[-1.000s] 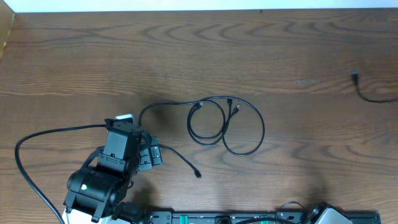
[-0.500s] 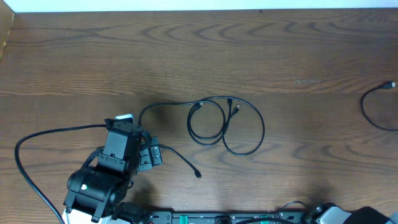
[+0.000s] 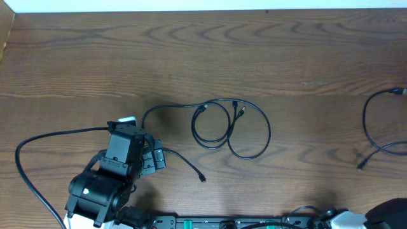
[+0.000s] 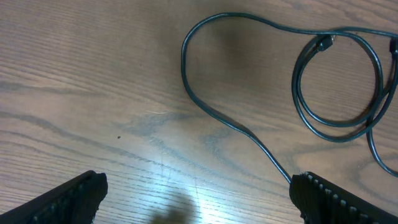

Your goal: Untangle cables

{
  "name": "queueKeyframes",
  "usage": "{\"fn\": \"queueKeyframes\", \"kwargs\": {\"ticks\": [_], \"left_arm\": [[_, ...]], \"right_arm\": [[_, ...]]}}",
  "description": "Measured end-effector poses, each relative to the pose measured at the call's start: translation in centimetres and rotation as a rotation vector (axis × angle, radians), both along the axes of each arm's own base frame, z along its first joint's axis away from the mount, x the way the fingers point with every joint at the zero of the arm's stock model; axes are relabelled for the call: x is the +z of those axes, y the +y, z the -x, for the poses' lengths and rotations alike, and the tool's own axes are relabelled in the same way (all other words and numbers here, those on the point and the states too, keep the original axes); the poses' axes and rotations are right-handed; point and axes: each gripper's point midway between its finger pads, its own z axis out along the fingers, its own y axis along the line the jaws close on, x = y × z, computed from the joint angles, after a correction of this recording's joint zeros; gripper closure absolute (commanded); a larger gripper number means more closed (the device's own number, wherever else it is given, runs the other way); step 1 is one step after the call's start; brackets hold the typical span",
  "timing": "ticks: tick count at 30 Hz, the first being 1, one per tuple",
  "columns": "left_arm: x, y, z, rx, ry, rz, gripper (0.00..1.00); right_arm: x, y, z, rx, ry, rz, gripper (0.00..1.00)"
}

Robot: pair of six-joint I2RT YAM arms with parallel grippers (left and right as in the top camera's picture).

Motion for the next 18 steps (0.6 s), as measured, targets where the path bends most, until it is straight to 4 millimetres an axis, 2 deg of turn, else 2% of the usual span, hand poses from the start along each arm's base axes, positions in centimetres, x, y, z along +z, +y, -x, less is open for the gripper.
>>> {"fn": "queueKeyframes", "kwargs": {"ticks": [6, 13, 14, 15, 16, 17, 18], "left_arm": [[0.0, 0.0, 0.0, 0.000, 0.000, 0.000, 0.02], [0.0, 0.0, 0.0, 0.000, 0.000, 0.000, 0.02], [0.0, 0.0, 0.0, 0.000, 0.000, 0.000, 0.02], [0.0, 0.0, 0.0, 0.000, 0.000, 0.000, 0.02], [0.0, 0.0, 0.0, 0.000, 0.000, 0.000, 0.02], [0.0, 0.0, 0.0, 0.000, 0.000, 0.000, 0.02], [0.0, 0.0, 0.0, 0.000, 0.000, 0.000, 0.02]], "right_arm": [[-3.4, 0.0, 0.4, -0.125, -0.029, -0.071, 0.98], [-6.7, -0.9, -0.2, -0.179, -0.068, -0.066, 0.99], [-7.3, -1.1, -0.3, -0.180, -0.075, -0.063, 0.88], [-7.5, -1.1, -0.4, -0.182, -0.077, -0.063, 0.69], [-8.0, -1.1, -0.4, -0.184, -0.080, -0.063, 0.59], [-8.5, -1.2, -0.5, -0.188, -0.087, -0.064, 0.43], [-9.0, -1.1, -0.6, -0.186, -0.088, -0.068, 0.32]]}}
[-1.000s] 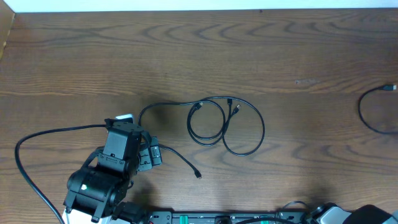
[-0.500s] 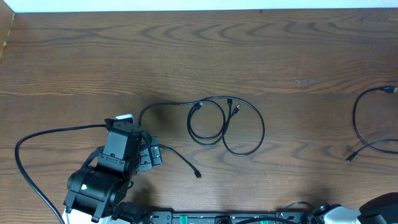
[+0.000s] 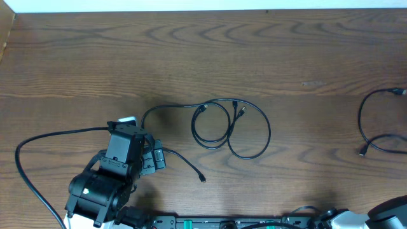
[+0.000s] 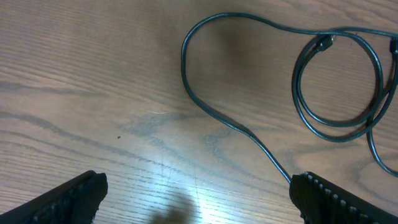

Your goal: Untangle cables

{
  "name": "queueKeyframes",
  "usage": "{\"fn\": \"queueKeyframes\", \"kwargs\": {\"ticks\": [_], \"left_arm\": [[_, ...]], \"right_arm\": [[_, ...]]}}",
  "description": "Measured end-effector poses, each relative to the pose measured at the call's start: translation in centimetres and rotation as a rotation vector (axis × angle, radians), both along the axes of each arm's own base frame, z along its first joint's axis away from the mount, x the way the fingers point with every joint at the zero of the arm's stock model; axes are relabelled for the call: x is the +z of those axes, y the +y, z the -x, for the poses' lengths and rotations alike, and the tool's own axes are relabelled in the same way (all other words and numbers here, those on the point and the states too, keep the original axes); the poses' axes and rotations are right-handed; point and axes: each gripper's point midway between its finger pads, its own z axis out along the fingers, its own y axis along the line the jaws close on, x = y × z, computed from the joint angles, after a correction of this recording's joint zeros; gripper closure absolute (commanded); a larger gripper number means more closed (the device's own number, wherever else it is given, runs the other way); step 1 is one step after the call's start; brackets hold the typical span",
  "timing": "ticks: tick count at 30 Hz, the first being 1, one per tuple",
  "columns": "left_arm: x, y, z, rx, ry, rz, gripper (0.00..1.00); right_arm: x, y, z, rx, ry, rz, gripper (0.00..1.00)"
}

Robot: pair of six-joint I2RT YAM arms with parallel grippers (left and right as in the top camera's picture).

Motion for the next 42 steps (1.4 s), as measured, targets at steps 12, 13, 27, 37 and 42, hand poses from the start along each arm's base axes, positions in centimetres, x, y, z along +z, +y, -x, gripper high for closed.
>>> {"fn": "queueKeyframes", "kwargs": {"ticks": [12, 13, 27, 37, 42], "left_arm": [[0.0, 0.0, 0.0, 0.000, 0.000, 0.000, 0.02], [0.0, 0.0, 0.0, 0.000, 0.000, 0.000, 0.02], [0.0, 0.0, 0.0, 0.000, 0.000, 0.000, 0.02], [0.0, 0.0, 0.0, 0.000, 0.000, 0.000, 0.02], [0.0, 0.0, 0.0, 0.000, 0.000, 0.000, 0.02]], "right_arm": [[-3.0, 1.2, -0.3, 0.051, 0.018, -0.045, 0.01], [-3.0, 1.4, -0.3, 0.068, 0.021, -0.049, 0.01], [-4.7, 6.3, 0.5, 0.305, 0.104, -0.243, 0.01], [-4.7, 7.1, -0.4, 0.435, 0.076, -0.255, 0.07], [-3.2, 8.3, -5.6, 0.722, -0.115, -0.187, 0.01]]}}
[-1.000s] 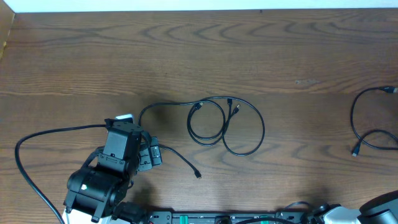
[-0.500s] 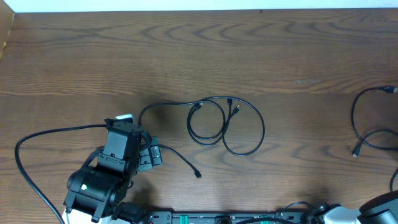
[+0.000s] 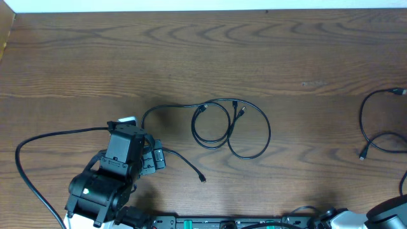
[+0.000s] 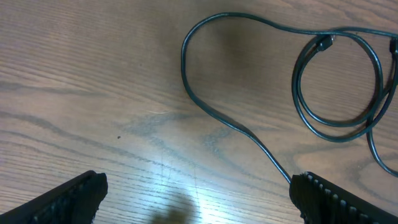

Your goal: Untangle cables

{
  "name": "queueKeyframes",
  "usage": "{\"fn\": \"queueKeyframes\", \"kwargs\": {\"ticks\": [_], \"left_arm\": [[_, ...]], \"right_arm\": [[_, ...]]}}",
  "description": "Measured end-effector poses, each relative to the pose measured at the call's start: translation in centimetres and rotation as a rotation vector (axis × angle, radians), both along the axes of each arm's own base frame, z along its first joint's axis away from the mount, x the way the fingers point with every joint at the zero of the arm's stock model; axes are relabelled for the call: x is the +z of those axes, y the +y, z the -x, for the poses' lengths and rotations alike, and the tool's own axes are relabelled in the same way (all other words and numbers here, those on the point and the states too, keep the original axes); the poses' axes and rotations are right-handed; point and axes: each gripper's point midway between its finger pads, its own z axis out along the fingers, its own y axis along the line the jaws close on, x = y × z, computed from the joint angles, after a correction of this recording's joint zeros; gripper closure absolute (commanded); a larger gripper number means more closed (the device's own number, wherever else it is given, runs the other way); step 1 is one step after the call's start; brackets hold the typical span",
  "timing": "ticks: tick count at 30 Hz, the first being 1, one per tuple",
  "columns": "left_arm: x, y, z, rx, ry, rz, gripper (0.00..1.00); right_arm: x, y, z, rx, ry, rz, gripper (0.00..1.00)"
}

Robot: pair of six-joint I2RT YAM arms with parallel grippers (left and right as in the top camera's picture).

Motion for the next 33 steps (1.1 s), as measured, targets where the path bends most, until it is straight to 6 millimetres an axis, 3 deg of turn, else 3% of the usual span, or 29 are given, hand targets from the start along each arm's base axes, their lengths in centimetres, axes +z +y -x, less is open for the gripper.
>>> {"fn": "queueKeyframes", "kwargs": {"ticks": [6, 14, 22, 33], "left_arm": [[0.0, 0.0, 0.0, 0.000, 0.000, 0.000, 0.02], [0.0, 0.0, 0.0, 0.000, 0.000, 0.000, 0.02], [0.0, 0.0, 0.0, 0.000, 0.000, 0.000, 0.02], [0.0, 0.0, 0.0, 0.000, 0.000, 0.000, 0.02]], "right_arm": [[1.1, 4.3, -4.5, 0.278, -0.130, -0.019, 0.01], [1.0, 8.9, -7.8, 0.528, -0.116, 0.036, 0.01], [1.3, 15.5, -11.7, 0.876, -0.155, 0.139, 0.01], [1.7, 25.3, -14.2, 1.295, -0.236, 0.240, 0.01]]}}
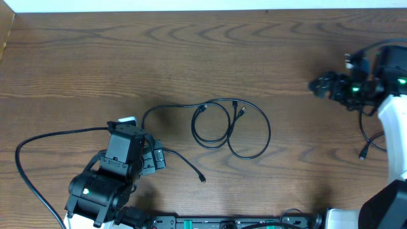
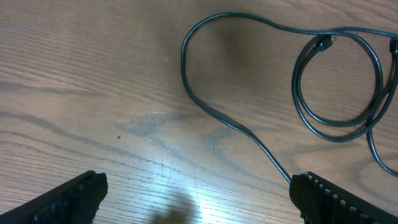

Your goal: Untangle cables

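Note:
A thin black cable [image 1: 230,127] lies in overlapping loops at the table's middle, one plug end [image 1: 202,179] trailing toward the front. In the left wrist view the same cable [image 2: 339,93] curves across the top right. My left gripper [image 1: 154,159] rests front left, just left of that trailing strand; it is open [image 2: 199,205] with only bare wood between its fingers [image 2: 74,196]. A second black cable [image 1: 365,137] lies at the right edge. My right gripper [image 1: 317,84] hovers at the back right, left of that cable's upper end; its jaws are too dark to read.
The wooden table [image 1: 191,57] stretches bare toward the back. The left arm's own supply cable [image 1: 38,143] sweeps around the front left corner. The right arm's white body [image 1: 391,127] stands along the right edge.
The right arm, out of view before, now reaches over the back right of the table beside the second cable's upper end. The left arm and the middle cable have not moved.
The left gripper stayed open beside the middle tangle throughout. The right-edge cable's free end lay nearer the front at first, then a little farther back, and kept that place. The right arm only shows over the table now.

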{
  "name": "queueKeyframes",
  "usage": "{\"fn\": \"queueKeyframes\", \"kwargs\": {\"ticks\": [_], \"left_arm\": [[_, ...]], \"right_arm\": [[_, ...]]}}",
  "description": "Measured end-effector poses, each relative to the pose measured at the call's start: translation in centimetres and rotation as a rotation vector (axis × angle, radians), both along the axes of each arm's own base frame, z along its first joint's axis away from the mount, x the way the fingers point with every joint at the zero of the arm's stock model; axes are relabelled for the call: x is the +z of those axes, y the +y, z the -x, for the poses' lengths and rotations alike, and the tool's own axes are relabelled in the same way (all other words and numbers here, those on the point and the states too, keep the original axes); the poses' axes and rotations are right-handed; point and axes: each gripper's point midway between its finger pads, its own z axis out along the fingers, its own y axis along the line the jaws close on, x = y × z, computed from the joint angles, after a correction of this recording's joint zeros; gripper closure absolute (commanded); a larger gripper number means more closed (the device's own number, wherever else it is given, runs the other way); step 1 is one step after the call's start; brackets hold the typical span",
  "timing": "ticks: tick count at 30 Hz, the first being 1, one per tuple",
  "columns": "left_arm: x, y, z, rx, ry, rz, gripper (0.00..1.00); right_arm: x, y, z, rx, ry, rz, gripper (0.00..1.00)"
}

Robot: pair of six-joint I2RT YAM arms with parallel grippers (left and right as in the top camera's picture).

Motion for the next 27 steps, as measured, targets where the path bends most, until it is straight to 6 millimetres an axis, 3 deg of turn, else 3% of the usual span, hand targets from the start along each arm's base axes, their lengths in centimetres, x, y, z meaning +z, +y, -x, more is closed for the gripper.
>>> {"fn": "queueKeyframes", "kwargs": {"ticks": [7, 14, 20, 24, 27], "left_arm": [[0.0, 0.0, 0.0, 0.000, 0.000, 0.000, 0.02], [0.0, 0.0, 0.0, 0.000, 0.000, 0.000, 0.02], [0.0, 0.0, 0.0, 0.000, 0.000, 0.000, 0.02], [0.0, 0.0, 0.0, 0.000, 0.000, 0.000, 0.02], [0.0, 0.0, 0.0, 0.000, 0.000, 0.000, 0.02]], "right_arm": [[0.3, 6.8, 0.0, 0.279, -0.070, 0.050, 0.01], [1.6, 13.0, -1.4, 0.467, -0.233, 0.101, 0.01], [0.3, 14.3, -2.6, 0.485, -0.254, 0.189, 0.04], [-2.8, 14.3, -3.1, 0.532, -0.202, 0.236, 0.10], [-5.9, 14.2, -3.1, 0.592, -0.146, 0.267, 0.21]]}}
